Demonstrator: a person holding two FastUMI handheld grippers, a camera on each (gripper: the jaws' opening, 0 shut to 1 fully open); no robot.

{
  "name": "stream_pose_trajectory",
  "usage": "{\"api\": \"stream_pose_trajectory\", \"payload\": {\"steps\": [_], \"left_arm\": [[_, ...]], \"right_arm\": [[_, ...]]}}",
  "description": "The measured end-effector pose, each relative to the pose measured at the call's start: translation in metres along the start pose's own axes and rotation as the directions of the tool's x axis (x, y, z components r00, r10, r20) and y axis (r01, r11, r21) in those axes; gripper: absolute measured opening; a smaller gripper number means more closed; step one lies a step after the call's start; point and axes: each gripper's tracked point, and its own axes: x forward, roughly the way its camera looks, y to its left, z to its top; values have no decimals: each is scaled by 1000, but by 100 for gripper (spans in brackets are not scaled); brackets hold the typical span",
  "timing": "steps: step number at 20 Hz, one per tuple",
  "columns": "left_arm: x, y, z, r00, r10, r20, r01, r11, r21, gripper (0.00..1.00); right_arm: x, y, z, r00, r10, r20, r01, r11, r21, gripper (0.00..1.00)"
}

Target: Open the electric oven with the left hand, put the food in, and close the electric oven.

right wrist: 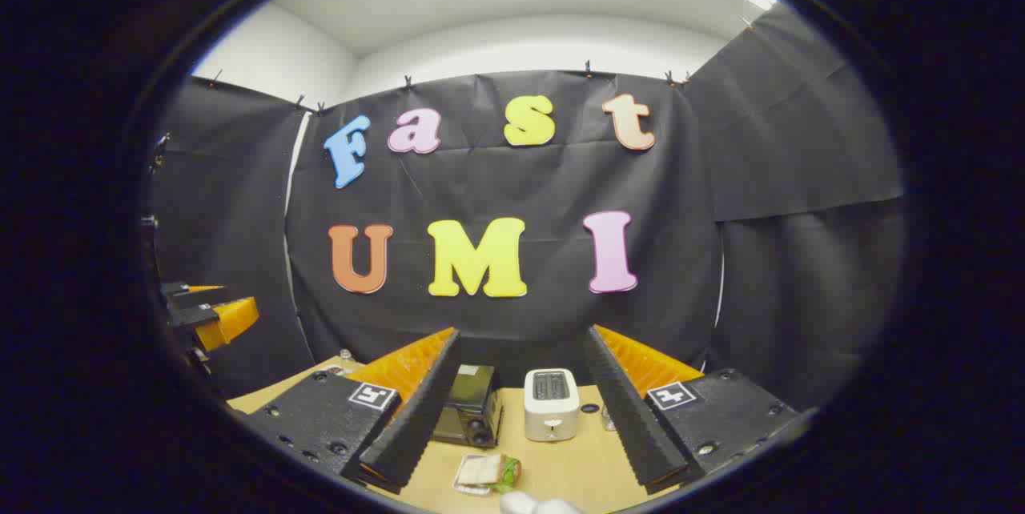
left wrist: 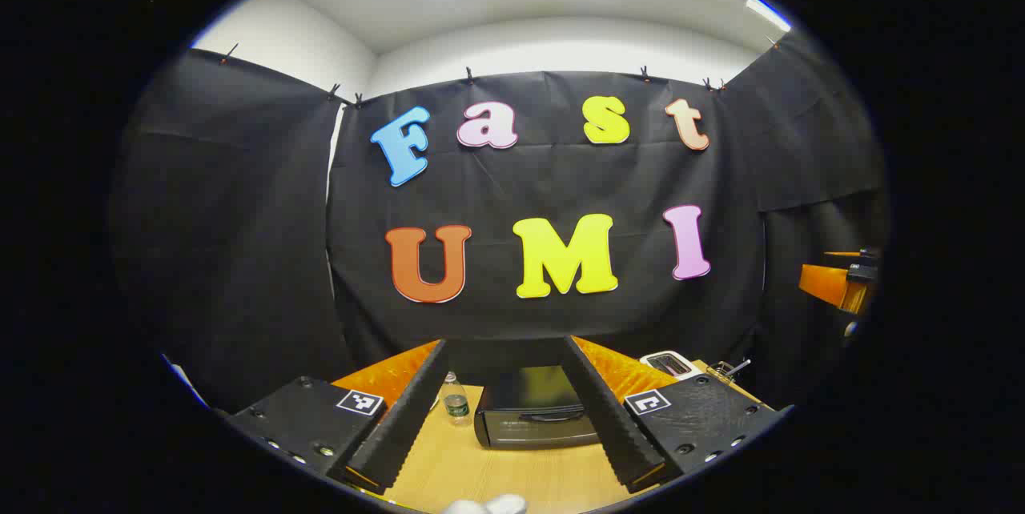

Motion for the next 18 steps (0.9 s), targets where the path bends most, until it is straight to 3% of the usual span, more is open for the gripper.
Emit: {"api": "stream_pose_trajectory", "payload": {"steps": [2, 3, 9, 10, 11, 12, 13, 14, 15, 16, 17, 18], "left_arm": [[4, 2, -1, 1000, -6, 6, 6, 1000, 5, 94], [7, 0, -3, 1000, -13, 5, 13, 1000, 2, 94], [20, -6, -8, 999, -37, 9, 37, 999, 17, 94], [22, -6, -8, 999, -38, 9, 38, 999, 15, 94], [23, -6, -8, 999, -33, 10, 33, 999, 11, 94], [25, -4, -8, 999, -34, 11, 34, 999, 10, 94], [25, -4, -9, 999, -34, 10, 34, 999, 8, 100], [25, -4, -10, 999, -36, 7, 36, 999, 6, 94], [27, -4, -12, 999, -36, 6, 36, 999, 5, 94], [29, -4, -15, 999, -33, 2, 33, 999, 7, 94], [32, -2, -20, 1000, -29, -5, 29, 1000, 8, 94], [36, -4, -26, 999, -32, -9, 32, 999, 6, 94]], "right_arm": [[2, -2, -7, 1000, -14, -18, 13, 1000, -15, 92], [2, -2, -7, 1000, -21, -17, 21, 1000, -8, 99], [6, -4, -10, 998, -45, -33, 45, 999, -8, 99], [7, -5, -9, 998, -47, -31, 47, 999, -9, 92], [6, -5, -10, 998, -49, -31, 48, 999, -9, 99], [8, -4, -9, 998, -48, -28, 48, 999, -9, 99], [8, -4, -10, 998, -49, -30, 49, 999, -9, 99], [9, -4, -11, 998, -47, -32, 47, 999, -9, 99], [9, -3, -11, 998, -47, -33, 47, 999, -11, 92], [10, -4, -11, 998, -48, -34, 48, 999, -13, 92], [10, -4, -11, 998, -49, -34, 48, 999, -17, 99], [11, -4, -10, 998, -51, -35, 50, 998, -23, 99]]}}
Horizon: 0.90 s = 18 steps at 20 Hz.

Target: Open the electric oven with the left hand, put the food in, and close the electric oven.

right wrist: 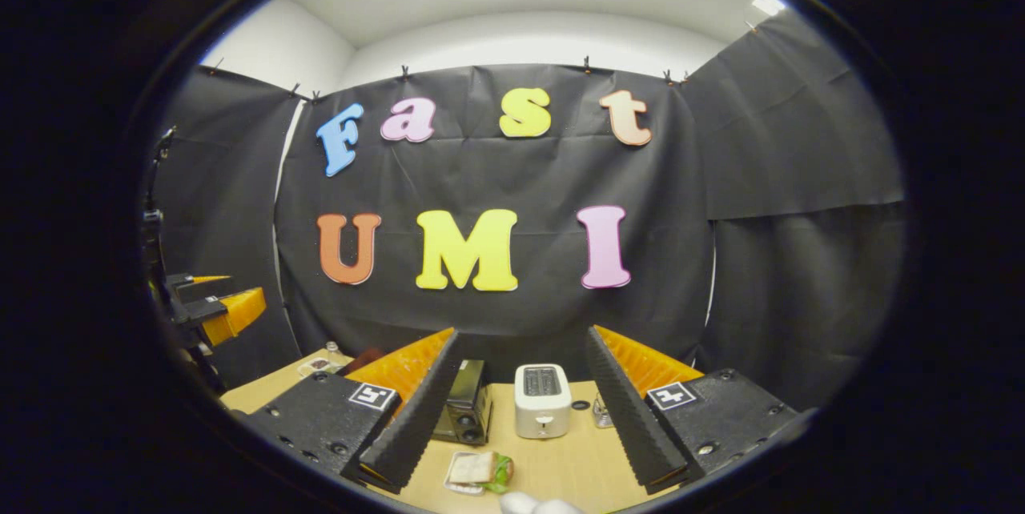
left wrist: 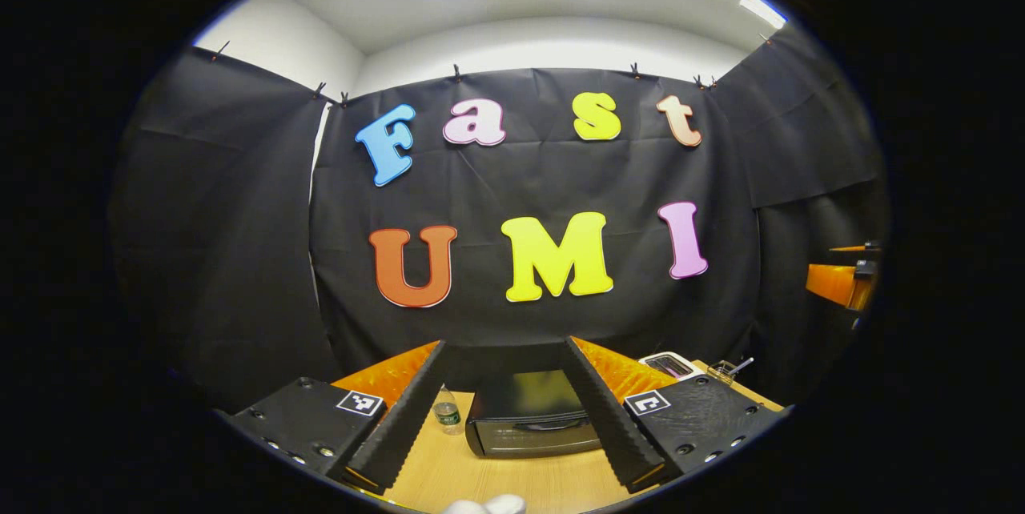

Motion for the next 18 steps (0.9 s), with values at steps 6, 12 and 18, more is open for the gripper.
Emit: {"api": "stream_pose_trajectory", "payload": {"steps": [6, 12, 18], "left_arm": [[49, -21, -55, 997, -32, -65, 30, 999, -24, 94], [113, -60, -153, 975, -76, -210, 65, 996, -59, 94], [152, -76, -253, 907, -77, -415, 42, 995, -91, 94]], "right_arm": [[-10, -24, 6, 998, -56, 0, 56, 997, -52, 92], [-30, -54, 5, 987, -160, -25, 155, 979, -133, 92], [-45, -66, -3, 973, -221, -65, 210, 967, -145, 95]]}}
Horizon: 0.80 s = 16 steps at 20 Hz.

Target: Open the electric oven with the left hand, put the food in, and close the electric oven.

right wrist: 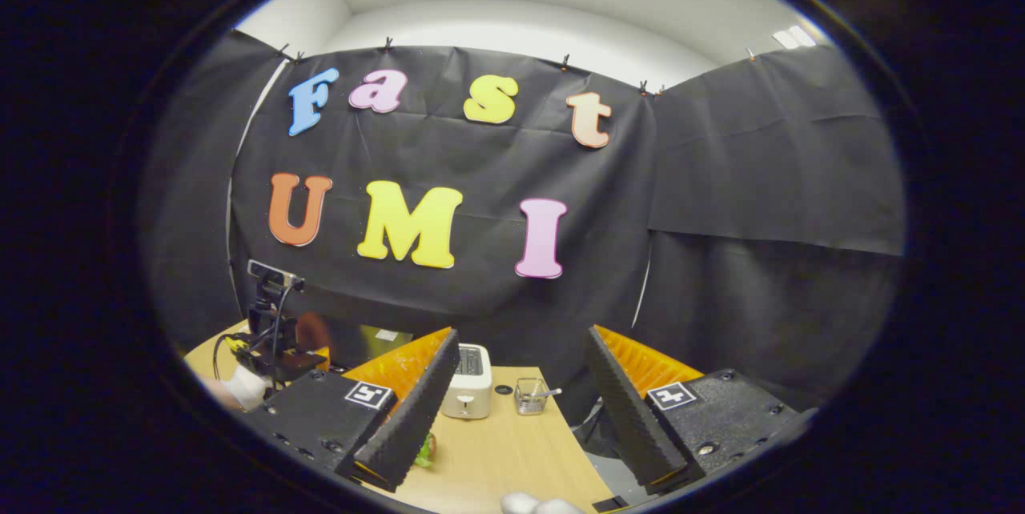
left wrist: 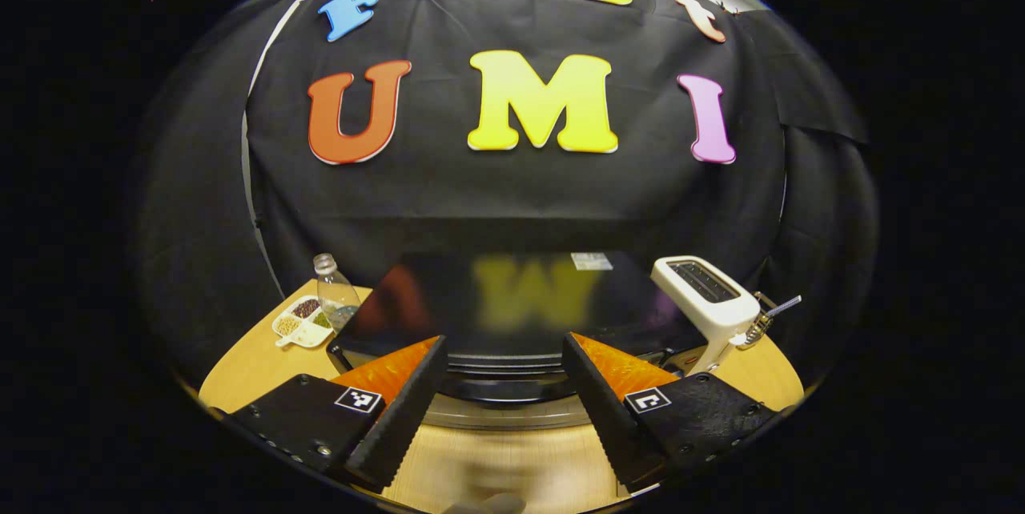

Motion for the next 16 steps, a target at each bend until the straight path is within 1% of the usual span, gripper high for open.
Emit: {"api": "stream_pose_trajectory", "payload": {"steps": [1, 2, 3, 4, 5, 7, 8, 9, 11, 12, 15, 16], "left_arm": [[4, 1, -7, 1000, 2, -26, -2, 1000, -6, 95], [6, 3, -13, 999, 8, -42, -8, 1000, -5, 94], [8, 2, -13, 1000, 8, -30, -8, 1000, 3, 96], [7, -1, -14, 999, 0, -32, 0, 1000, 12, 96], [5, -3, -16, 999, -3, -35, 3, 1000, 21, 96], [1, -3, -19, 999, -4, -42, 5, 1000, 29, 98], [-2, -4, -22, 999, -5, -51, 7, 1000, 23, 98], [-7, -3, -24, 999, -8, -49, 9, 1000, 25, 98], [-15, -2, -28, 999, -11, -48, 13, 999, 34, 98], [-19, -3, -30, 999, -12, -48, 14, 999, 34, 98], [-33, -4, -42, 998, -16, -56, 17, 999, 30, 98], [-38, -4, -46, 998, -18, -59, 19, 999, 30, 98]], "right_arm": [[-1, 0, 1, 1000, -3, 0, 3, 1000, -3, 95], [-2, 1, 1, 1000, -6, 2, 6, 1000, -4, 100], [-2, 1, 1, 1000, -7, 3, 7, 1000, -5, 95], [-2, 3, 0, 1000, -4, 3, 4, 1000, -2, 100], [-2, 5, -1, 1000, -1, 2, 1, 1000, 4, 95], [0, 8, -5, 1000, 7, -6, -7, 1000, 15, 95], [-1, 9, -7, 1000, 10, -8, -10, 1000, 20, 100], [-1, 11, -8, 1000, 14, -9, -14, 1000, 24, 95], [-3, 12, -10, 1000, 21, -9, -21, 999, 28, 95], [-3, 13, -10, 1000, 26, -6, -26, 999, 29, 100], [-7, 15, -16, 999, 35, -10, -34, 999, 33, 100], [-8, 16, -18, 999, 38, -14, -37, 999, 36, 95]]}}
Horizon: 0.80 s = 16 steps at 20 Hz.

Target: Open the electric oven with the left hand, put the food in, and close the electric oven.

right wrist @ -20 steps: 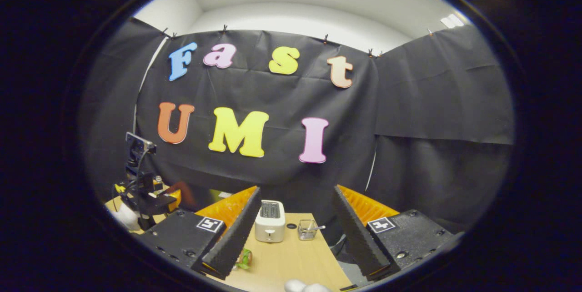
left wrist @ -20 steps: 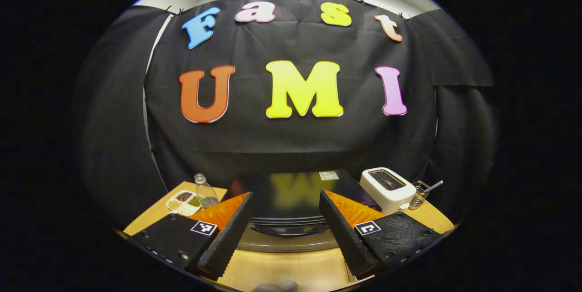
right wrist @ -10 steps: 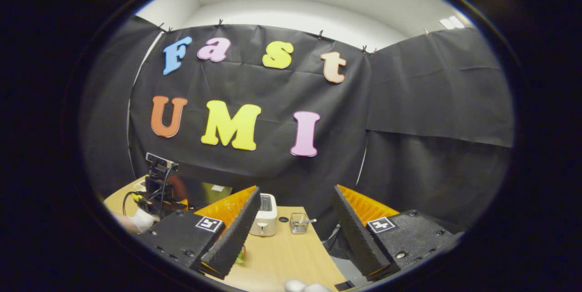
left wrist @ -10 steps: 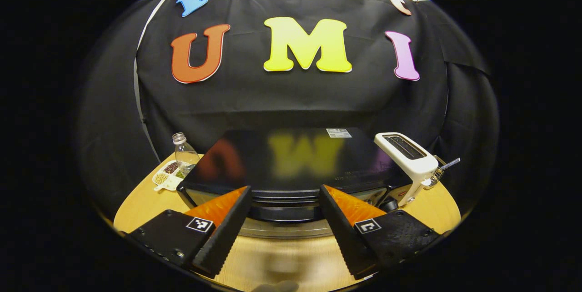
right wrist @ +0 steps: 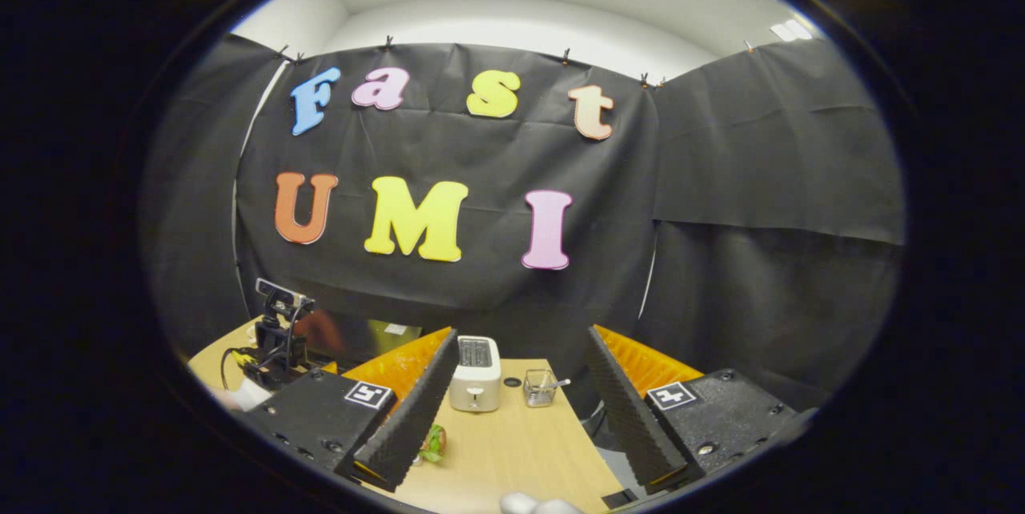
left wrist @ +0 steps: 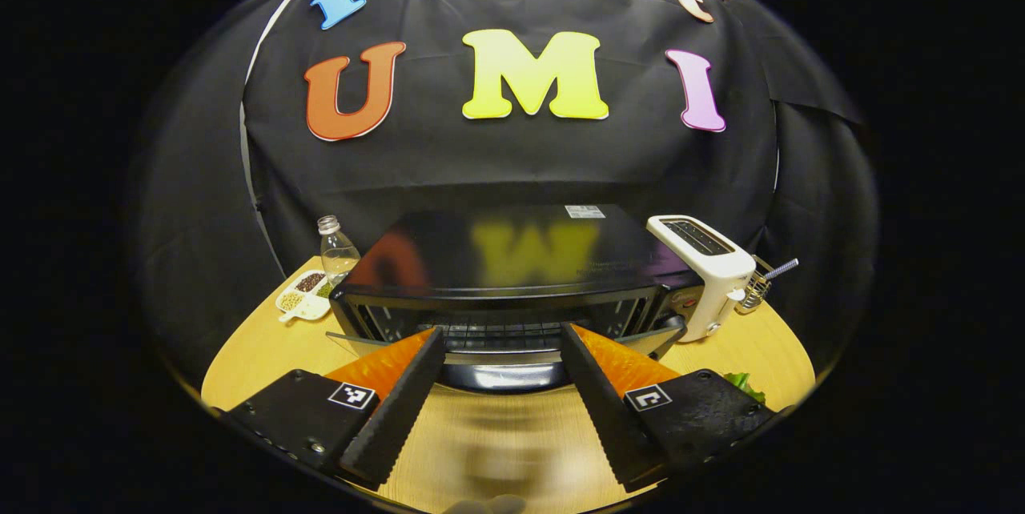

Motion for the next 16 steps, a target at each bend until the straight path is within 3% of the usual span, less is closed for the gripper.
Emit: {"api": "stream_pose_trajectory", "payload": {"steps": [2, 3, 4, 6, 12, 13, 14, 15, 16], "left_arm": [[-9, -1, -12, 1000, -2, -5, 2, 1000, 4, 97], [-14, 0, -18, 1000, -2, -11, 2, 1000, 6, 97], [-19, 0, -24, 1000, -3, -21, 3, 1000, 3, 98], [-30, -2, -42, 999, -3, -34, 3, 1000, 9, 98], [-47, -3, -89, 995, -5, -97, 6, 1000, 8, 96], [-49, -4, -96, 994, -5, -109, 6, 1000, 6, 96], [-50, -3, -102, 993, -6, -120, 6, 1000, 2, 97], [-51, -4, -107, 992, -7, -123, 7, 1000, 2, 96], [-53, -5, -113, 991, -7, -132, 8, 1000, 9, 97]], "right_arm": [[-1, 1, -9, 1000, 7, -15, -7, 1000, 5, 95], [-2, 2, -12, 1000, 12, -23, -12, 1000, 8, 100], [-2, 3, -15, 999, 15, -30, -14, 1000, 9, 95], [-4, 2, -23, 999, 18, -39, -18, 1000, 7, 100], [-8, 5, -34, 998, 30, -56, -31, 999, -13, 100], [-8, 6, -35, 998, 33, -58, -33, 999, -14, 95], [-9, 6, -37, 998, 33, -59, -34, 999, -16, 100], [-10, 6, -38, 998, 34, -59, -35, 999, -18, 95], [-10, 6, -40, 997, 33, -64, -34, 999, -22, 100]]}}
